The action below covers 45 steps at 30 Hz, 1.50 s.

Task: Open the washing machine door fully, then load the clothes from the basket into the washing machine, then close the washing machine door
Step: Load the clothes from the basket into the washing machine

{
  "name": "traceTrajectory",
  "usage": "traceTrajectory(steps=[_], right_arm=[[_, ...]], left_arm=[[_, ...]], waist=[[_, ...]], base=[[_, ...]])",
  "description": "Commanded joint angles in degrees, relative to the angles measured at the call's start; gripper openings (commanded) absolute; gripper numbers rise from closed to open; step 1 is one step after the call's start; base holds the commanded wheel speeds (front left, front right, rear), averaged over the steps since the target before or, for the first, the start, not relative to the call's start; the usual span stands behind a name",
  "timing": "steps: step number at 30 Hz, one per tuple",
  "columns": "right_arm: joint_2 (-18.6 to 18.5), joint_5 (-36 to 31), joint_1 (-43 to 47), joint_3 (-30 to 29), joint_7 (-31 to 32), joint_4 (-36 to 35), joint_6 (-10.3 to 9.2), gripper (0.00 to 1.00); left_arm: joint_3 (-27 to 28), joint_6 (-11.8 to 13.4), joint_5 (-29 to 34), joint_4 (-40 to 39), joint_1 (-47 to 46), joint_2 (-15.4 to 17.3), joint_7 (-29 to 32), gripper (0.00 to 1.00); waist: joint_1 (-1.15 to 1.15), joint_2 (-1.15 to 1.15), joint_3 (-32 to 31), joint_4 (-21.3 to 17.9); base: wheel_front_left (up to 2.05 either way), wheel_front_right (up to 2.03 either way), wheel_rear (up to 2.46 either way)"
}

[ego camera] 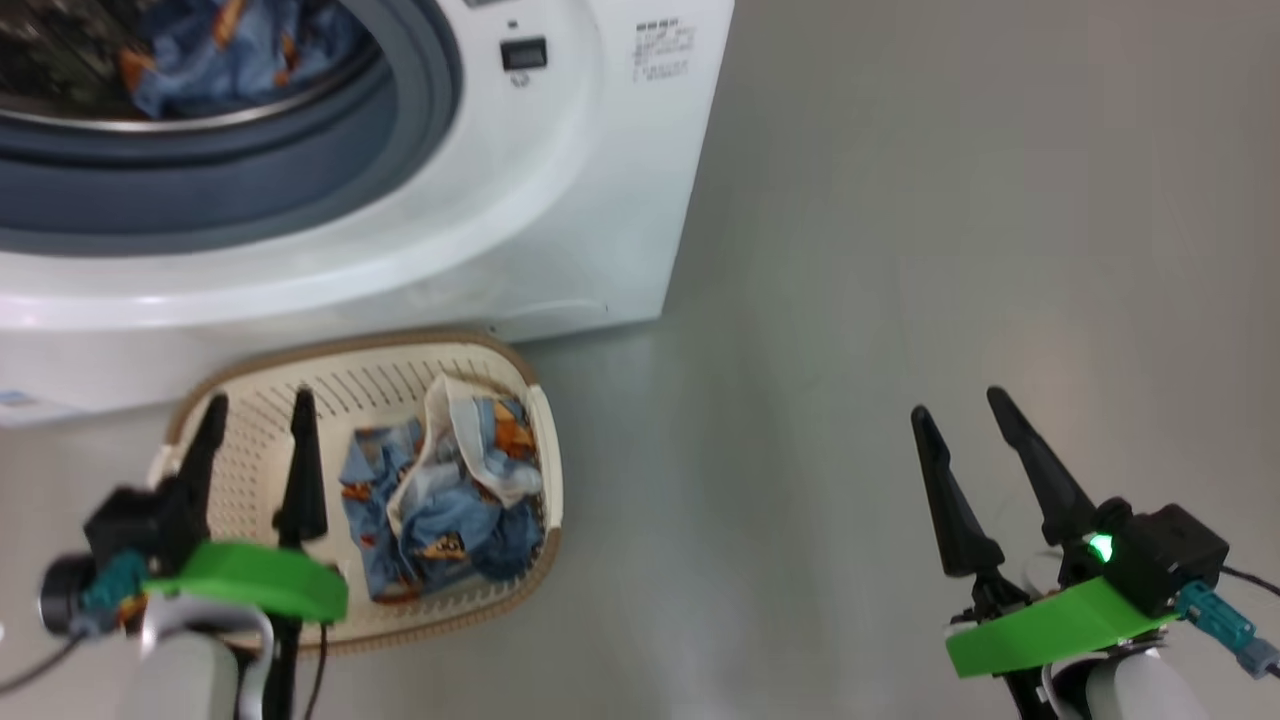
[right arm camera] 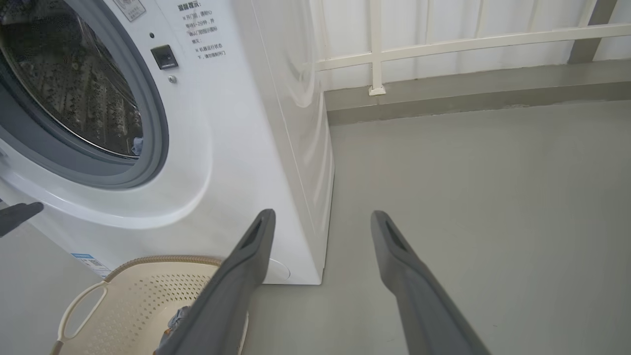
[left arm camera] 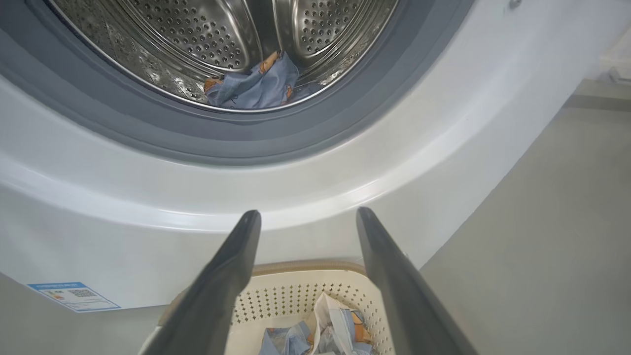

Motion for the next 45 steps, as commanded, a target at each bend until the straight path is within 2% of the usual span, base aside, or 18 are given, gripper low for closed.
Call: traceTrajectory(steps=[1, 9, 17, 20, 23, 28, 29, 35, 45], right_arm=[[0.07, -0.44, -0.96, 1.15, -0.27, -1.57, 0.09, 1.00], [0.61, -1.01, -3.72, 1.22, -0.27, -2.54, 0.09, 1.00], [0.93, -1.55, -5.49, 0.89, -0.27, -4.02, 0.09, 1.00], [0.95, -1.74, -5.99, 1.00, -0.27, -4.41, 0.09, 1.00], [0.92, -1.88, -6.82, 1.37, -0.27, -4.51, 0.09, 1.00], [1.00, -1.88, -7.37, 1.43, -0.27, -4.55, 0.09, 1.00], [1.00, -1.88, -7.37, 1.43, -0.27, -4.55, 0.09, 1.00], [1.18, -1.81, -7.71, 1.65, -0.27, -4.71, 0.09, 1.00], [1.09, -1.90, -7.66, 2.02, -0.27, -5.50, 0.09, 1.00]], left_arm=[[1.64, -0.38, 0.45, -0.15, -2.56, 1.58, -0.37, 1.00], [0.21, -3.58, 0.78, 10.69, -12.44, 3.01, -0.37, 1.00], [-3.28, -5.68, 0.45, 24.36, -20.61, 5.14, -0.30, 1.00], [-6.52, -6.04, 0.79, 29.57, -23.60, 6.15, 0.34, 1.00], [-12.04, -6.15, -1.00, 34.86, -26.49, 7.29, 1.73, 1.00], [-19.97, -6.17, -4.42, 38.32, -28.95, 9.11, 2.56, 1.00], [-19.97, -6.17, -4.42, 38.32, -28.95, 9.11, 2.56, 1.00], [-30.24, -6.18, -5.42, 40.44, -31.62, 11.36, 3.64, 1.00], [-36.41, -6.18, -8.74, 44.69, -37.11, 12.44, 2.83, 1.00]], waist=[[0.00, 0.00, 5.68, -1.05], [0.00, 0.00, 14.76, -1.87], [0.00, 0.00, 20.92, -2.47], [0.00, 0.00, 22.79, -2.59], [0.00, 0.00, 24.43, -2.79], [0.00, 0.00, 25.42, -2.69], [0.00, 0.00, 25.42, -2.69], [0.00, 0.00, 26.43, -2.55], [0.00, 0.00, 29.64, -2.85]], base=[[0.00, 0.00, 0.00], [0.00, 0.00, 0.00], [0.00, 0.00, 0.00], [0.00, 0.00, 0.00], [0.00, 0.00, 0.00], [0.00, 0.00, 0.00], [0.00, 0.00, 0.00], [0.00, 0.00, 0.00], [0.00, 0.00, 0.00]])
